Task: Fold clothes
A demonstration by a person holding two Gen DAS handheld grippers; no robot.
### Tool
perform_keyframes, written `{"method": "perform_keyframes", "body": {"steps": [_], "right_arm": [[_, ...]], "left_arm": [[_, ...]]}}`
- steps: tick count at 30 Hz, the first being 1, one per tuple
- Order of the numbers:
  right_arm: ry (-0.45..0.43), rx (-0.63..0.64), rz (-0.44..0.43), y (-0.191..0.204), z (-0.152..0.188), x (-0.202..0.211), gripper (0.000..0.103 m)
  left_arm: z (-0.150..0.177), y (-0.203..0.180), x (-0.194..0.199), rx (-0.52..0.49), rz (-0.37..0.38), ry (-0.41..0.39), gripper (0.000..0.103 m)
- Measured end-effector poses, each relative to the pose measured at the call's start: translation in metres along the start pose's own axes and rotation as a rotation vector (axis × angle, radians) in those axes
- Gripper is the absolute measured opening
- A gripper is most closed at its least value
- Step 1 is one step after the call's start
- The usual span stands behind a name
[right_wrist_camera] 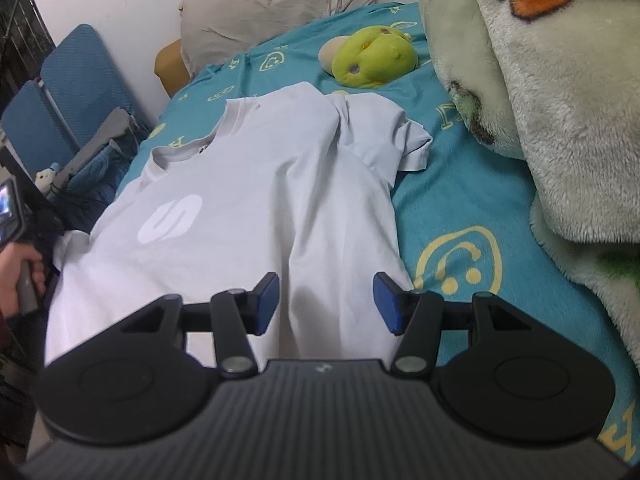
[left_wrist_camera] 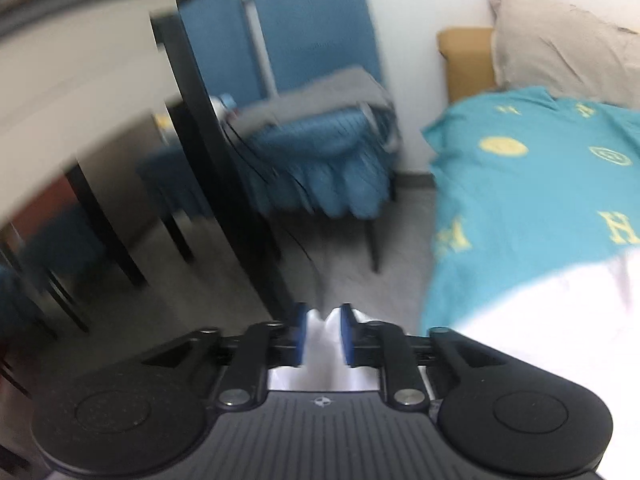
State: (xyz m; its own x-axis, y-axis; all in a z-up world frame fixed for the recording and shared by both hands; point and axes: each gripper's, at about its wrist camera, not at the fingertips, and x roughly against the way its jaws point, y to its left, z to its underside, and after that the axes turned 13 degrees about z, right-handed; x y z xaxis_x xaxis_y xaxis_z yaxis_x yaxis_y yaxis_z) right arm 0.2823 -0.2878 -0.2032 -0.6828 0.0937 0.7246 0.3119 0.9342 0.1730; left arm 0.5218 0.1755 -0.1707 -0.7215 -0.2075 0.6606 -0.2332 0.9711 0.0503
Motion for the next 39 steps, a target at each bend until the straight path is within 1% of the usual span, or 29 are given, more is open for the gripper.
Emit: {"method": "perform_keyframes", "body": {"steps": [1,2,3,5,6,7,11,13,16,19,21,22,23,24,25,26,28,31,33,34,35,37,38,39], "right_arm": [[-0.001,0.001,-0.002,0.000,0.000,0.000,0.056],[-0.004,0.003,-0.004,0.001,0.000,0.000,0.056],[-0.009,0.006,-0.005,0.001,-0.001,0.001,0.056],[-0.022,0.012,-0.010,0.002,-0.003,0.004,0.056],[-0.030,0.012,-0.015,0.002,-0.003,0.007,0.056],[-0.040,0.015,-0.020,0.002,-0.004,0.010,0.056],[-0.083,0.018,-0.037,0.000,-0.010,0.029,0.055],[-0.099,0.000,-0.049,-0.006,-0.014,0.041,0.055],[-0.114,-0.021,-0.056,-0.014,-0.017,0.058,0.055],[-0.098,-0.057,-0.077,-0.024,-0.018,0.071,0.055],[-0.072,-0.098,-0.122,-0.033,-0.019,0.078,0.055],[-0.054,-0.119,-0.149,-0.036,-0.020,0.081,0.053],[-0.032,-0.135,-0.175,-0.038,-0.022,0.081,0.040],[-0.006,-0.143,-0.191,-0.039,-0.027,0.079,0.034],[0.021,-0.151,-0.195,-0.039,-0.032,0.076,0.030],[0.037,-0.161,-0.191,-0.039,-0.039,0.070,0.030],[0.041,-0.187,-0.162,-0.043,-0.056,0.056,0.030],[0.045,-0.263,-0.109,-0.054,-0.075,0.020,0.032],[0.087,-0.353,-0.115,-0.065,-0.079,-0.014,0.042],[0.117,-0.409,-0.132,-0.071,-0.078,-0.033,0.051],[0.131,-0.452,-0.141,-0.074,-0.076,-0.049,0.058],[0.130,-0.501,-0.136,-0.077,-0.072,-0.076,0.060],[0.123,-0.509,-0.127,-0.077,-0.071,-0.089,0.060],[0.106,-0.488,-0.106,-0.074,-0.072,-0.098,0.060]], "left_arm": [[0.006,0.001,0.007,0.017,0.041,0.002,0.054],[0.016,-0.001,0.019,0.010,0.071,-0.002,0.058],[0.022,-0.005,0.037,-0.002,0.096,-0.010,0.064],[0.033,-0.014,0.072,-0.026,0.145,-0.026,0.072],[0.038,-0.018,0.090,-0.038,0.170,-0.035,0.078],[0.044,-0.022,0.108,-0.050,0.195,-0.043,0.083],[0.080,-0.043,0.200,-0.084,0.266,-0.076,0.084],[0.101,-0.051,0.244,-0.092,0.309,-0.075,0.086],[0.137,-0.060,0.305,-0.052,0.391,-0.066,0.086],[0.175,-0.068,0.358,-0.018,0.478,-0.089,0.087],[0.201,-0.069,0.383,-0.022,0.508,-0.109,0.087],[0.212,-0.071,0.392,-0.035,0.515,-0.117,0.088],[0.219,-0.072,0.397,-0.046,0.517,-0.118,0.088],[0.227,-0.073,0.401,-0.058,0.519,-0.118,0.088],[0.231,-0.073,0.401,-0.056,0.516,-0.107,0.088],[0.234,-0.073,0.399,-0.052,0.513,-0.095,0.088],[0.239,-0.072,0.394,-0.029,0.513,-0.079,0.088],[0.234,-0.065,0.370,0.026,0.491,-0.065,0.088],[0.229,-0.058,0.350,0.081,0.499,-0.032,0.088],[0.228,-0.057,0.342,0.105,0.512,-0.013,0.088],[0.226,-0.055,0.333,0.123,0.525,0.003,0.088],[0.223,-0.054,0.319,0.145,0.532,0.027,0.088],[0.221,-0.054,0.312,0.157,0.532,0.035,0.088],[0.219,-0.053,0.306,0.172,0.536,0.041,0.088]]}}
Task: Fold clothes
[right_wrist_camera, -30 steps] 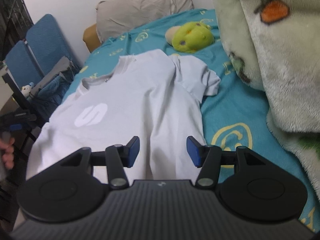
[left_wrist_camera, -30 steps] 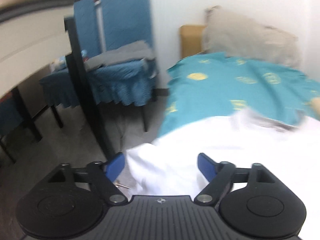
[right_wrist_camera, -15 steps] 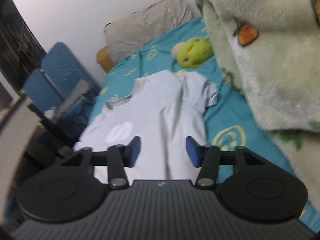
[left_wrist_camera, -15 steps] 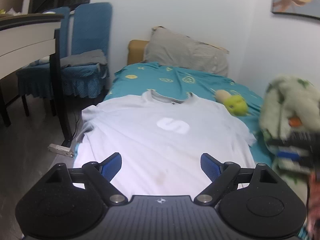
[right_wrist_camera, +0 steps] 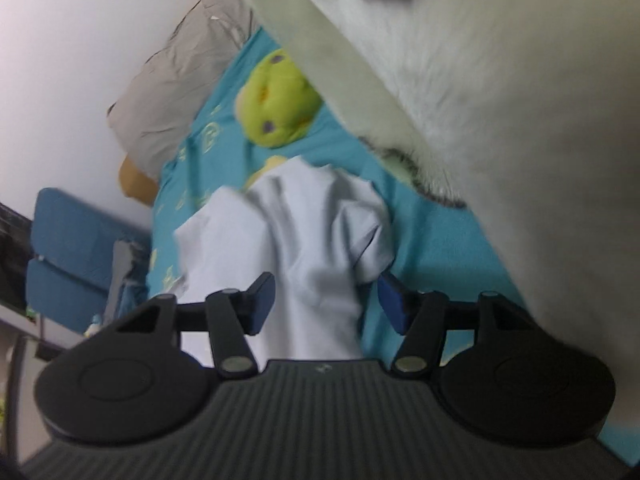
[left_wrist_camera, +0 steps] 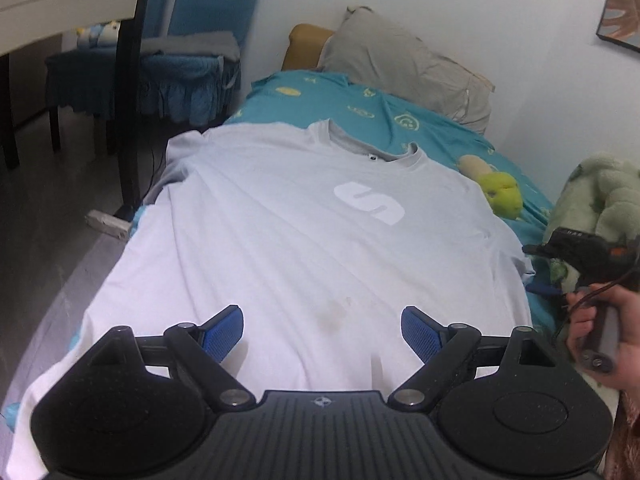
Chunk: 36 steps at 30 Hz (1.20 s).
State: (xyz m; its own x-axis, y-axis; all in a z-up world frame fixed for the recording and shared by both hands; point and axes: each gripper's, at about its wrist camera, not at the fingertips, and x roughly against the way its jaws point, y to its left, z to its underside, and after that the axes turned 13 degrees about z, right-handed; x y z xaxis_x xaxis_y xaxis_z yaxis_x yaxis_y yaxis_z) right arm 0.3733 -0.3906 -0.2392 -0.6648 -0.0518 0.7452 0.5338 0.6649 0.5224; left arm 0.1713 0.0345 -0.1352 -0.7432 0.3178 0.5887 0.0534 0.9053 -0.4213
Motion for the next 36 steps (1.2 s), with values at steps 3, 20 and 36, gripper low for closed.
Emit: {"method": "perform_keyframes", "body": {"steps": [3,20,36], "right_arm": [[-0.085,0.080,0.031,0.008,0.004,-0.018,0.060],[-0.251,0.160,0.012,0.024,-0.011,0.029,0.021],[-0.101,-0.073,-0.046,-0.002,0.012,-0.011,0.083]], "left_arm": [[-0.009,0.010,-0.014,0.059,0.026,0.005,0.088],[-0.013,0.037,-0.017,0.167,0.024,-0.012,0.088],[-0.002,0.031,-0.021,0.146,0.048,0.028,0.088]]}}
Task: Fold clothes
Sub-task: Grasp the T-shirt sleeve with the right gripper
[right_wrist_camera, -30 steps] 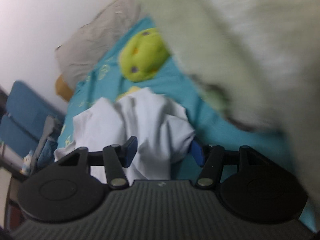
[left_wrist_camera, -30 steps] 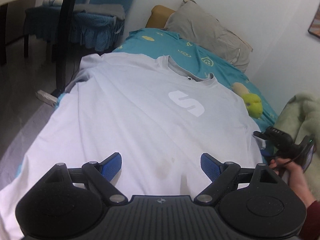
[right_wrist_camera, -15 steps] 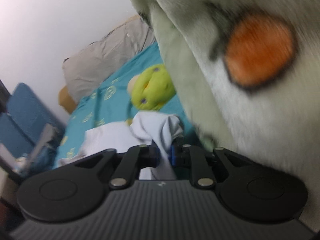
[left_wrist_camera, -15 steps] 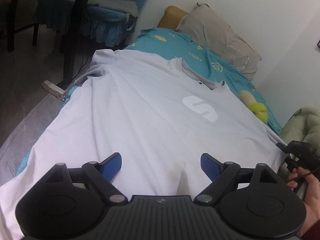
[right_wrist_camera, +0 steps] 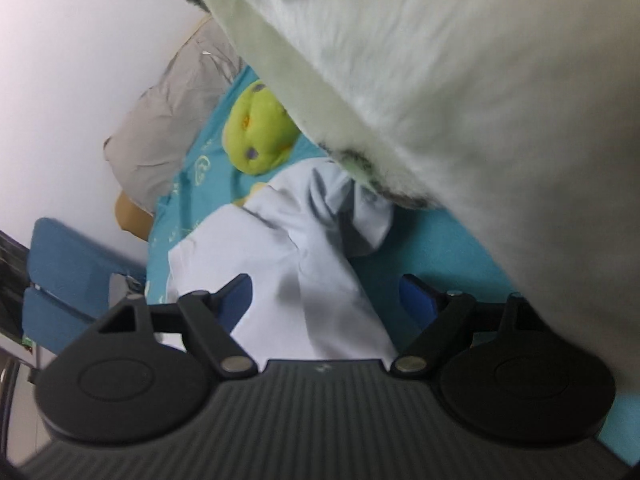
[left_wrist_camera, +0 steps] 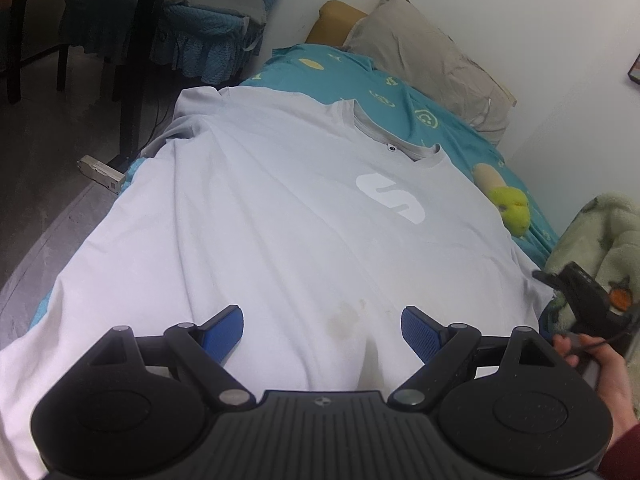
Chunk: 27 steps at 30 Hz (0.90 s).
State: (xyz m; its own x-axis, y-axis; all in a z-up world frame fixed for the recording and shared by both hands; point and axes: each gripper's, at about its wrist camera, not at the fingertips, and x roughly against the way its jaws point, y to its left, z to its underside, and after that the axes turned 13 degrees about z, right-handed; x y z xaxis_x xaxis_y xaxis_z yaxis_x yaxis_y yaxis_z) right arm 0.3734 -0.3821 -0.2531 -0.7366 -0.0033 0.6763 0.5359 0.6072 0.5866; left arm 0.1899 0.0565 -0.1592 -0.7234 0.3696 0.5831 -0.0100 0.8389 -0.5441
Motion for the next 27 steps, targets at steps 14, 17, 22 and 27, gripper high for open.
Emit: {"method": "perform_keyframes", "body": {"steps": [14,17,22,27], "right_arm": [[-0.084,0.072,0.021,0.062,-0.030,-0.063,0.011],[-0.191,0.156,0.046,0.083,-0.037,-0.042,0.010],[-0.397,0.369,0.191,0.110,-0.049,-0.013,0.009],[-0.465,0.512,0.270,0.133,-0.040,-0.005,0.010]], "left_arm": [[-0.007,0.004,-0.021,0.028,0.030,0.027,0.088],[-0.008,0.006,-0.017,0.040,0.031,0.023,0.088],[-0.014,0.008,-0.006,0.050,0.028,-0.003,0.088],[-0.025,0.007,0.005,0.012,-0.015,-0.026,0.088]]}}
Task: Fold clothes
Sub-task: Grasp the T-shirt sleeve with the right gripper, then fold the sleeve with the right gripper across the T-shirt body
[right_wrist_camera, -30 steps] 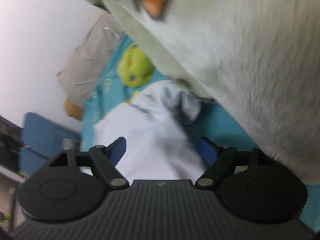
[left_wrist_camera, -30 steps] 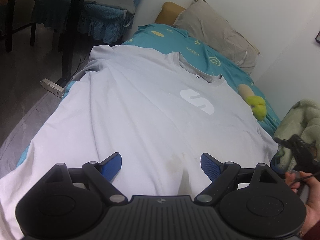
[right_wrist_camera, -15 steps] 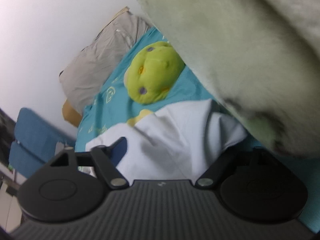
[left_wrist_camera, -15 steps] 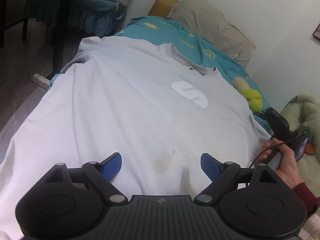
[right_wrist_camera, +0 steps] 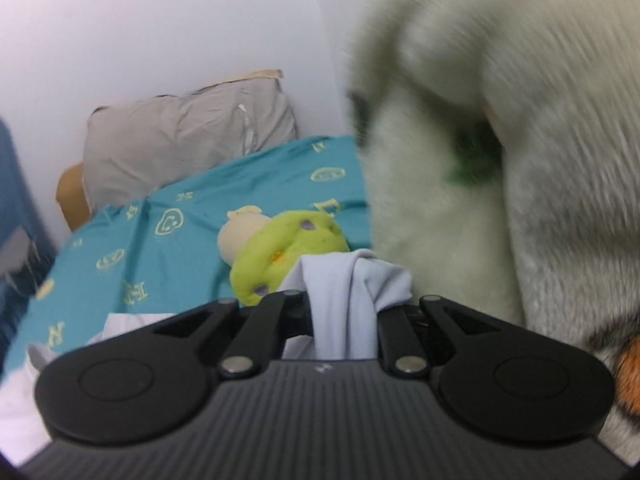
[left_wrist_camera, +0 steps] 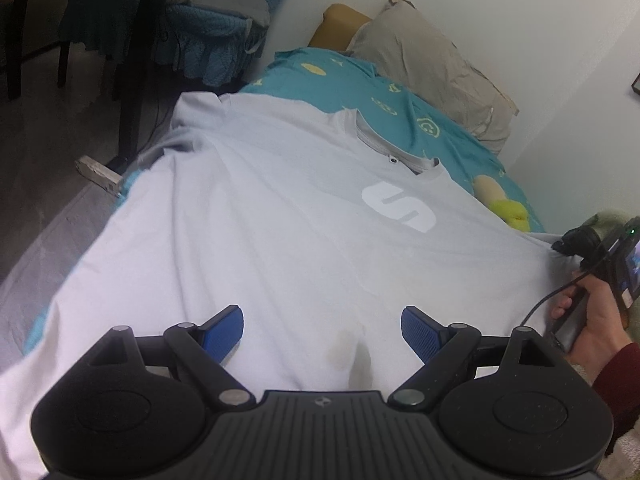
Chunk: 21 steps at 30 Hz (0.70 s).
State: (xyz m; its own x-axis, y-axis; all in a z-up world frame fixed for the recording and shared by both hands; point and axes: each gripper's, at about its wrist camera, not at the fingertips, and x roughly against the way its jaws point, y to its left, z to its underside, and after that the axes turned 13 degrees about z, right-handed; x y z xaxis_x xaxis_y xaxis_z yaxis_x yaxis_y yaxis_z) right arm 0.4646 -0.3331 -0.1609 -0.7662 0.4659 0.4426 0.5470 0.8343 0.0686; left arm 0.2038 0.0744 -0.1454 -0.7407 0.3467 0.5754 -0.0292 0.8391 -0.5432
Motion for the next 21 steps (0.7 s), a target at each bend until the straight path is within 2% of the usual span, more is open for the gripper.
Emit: {"method": "perform_keyframes", "body": {"steps": [3,5,7,9,10,13,15,18,19,20,21], "right_arm": [[-0.112,0.125,-0.016,0.045,0.007,0.033,0.010],[-0.209,0.269,-0.031,0.087,0.022,0.060,0.010],[-0.292,0.420,-0.075,0.127,0.047,0.086,0.010],[-0.334,0.553,-0.137,0.163,0.079,0.105,0.010],[-0.332,0.606,-0.172,0.179,0.095,0.111,0.010],[-0.226,0.708,-0.272,0.213,0.130,0.111,0.011],[-0.151,0.726,-0.297,0.222,0.137,0.104,0.011],[-0.042,0.708,-0.325,0.225,0.137,0.093,0.027],[-0.009,0.669,-0.345,0.217,0.131,0.092,0.043],[0.023,0.630,-0.365,0.209,0.124,0.091,0.064],[0.055,0.590,-0.385,0.200,0.118,0.090,0.073]], "left_arm": [[-0.008,0.003,0.008,-0.035,-0.039,-0.025,0.088],[-0.013,0.006,0.014,-0.048,-0.071,-0.049,0.088],[-0.019,0.011,0.020,-0.054,-0.097,-0.070,0.088],[-0.022,0.017,0.023,-0.043,-0.111,-0.080,0.088],[-0.023,0.019,0.025,-0.034,-0.115,-0.082,0.088],[-0.024,0.026,0.027,-0.016,-0.124,-0.083,0.088],[-0.023,0.028,0.024,-0.020,-0.130,-0.078,0.088],[-0.021,0.027,0.017,-0.029,-0.130,-0.059,0.088],[-0.021,0.027,0.015,-0.033,-0.130,-0.055,0.088],[-0.021,0.027,0.012,-0.036,-0.130,-0.052,0.088],[-0.020,0.027,0.010,-0.038,-0.129,-0.048,0.088]]}}
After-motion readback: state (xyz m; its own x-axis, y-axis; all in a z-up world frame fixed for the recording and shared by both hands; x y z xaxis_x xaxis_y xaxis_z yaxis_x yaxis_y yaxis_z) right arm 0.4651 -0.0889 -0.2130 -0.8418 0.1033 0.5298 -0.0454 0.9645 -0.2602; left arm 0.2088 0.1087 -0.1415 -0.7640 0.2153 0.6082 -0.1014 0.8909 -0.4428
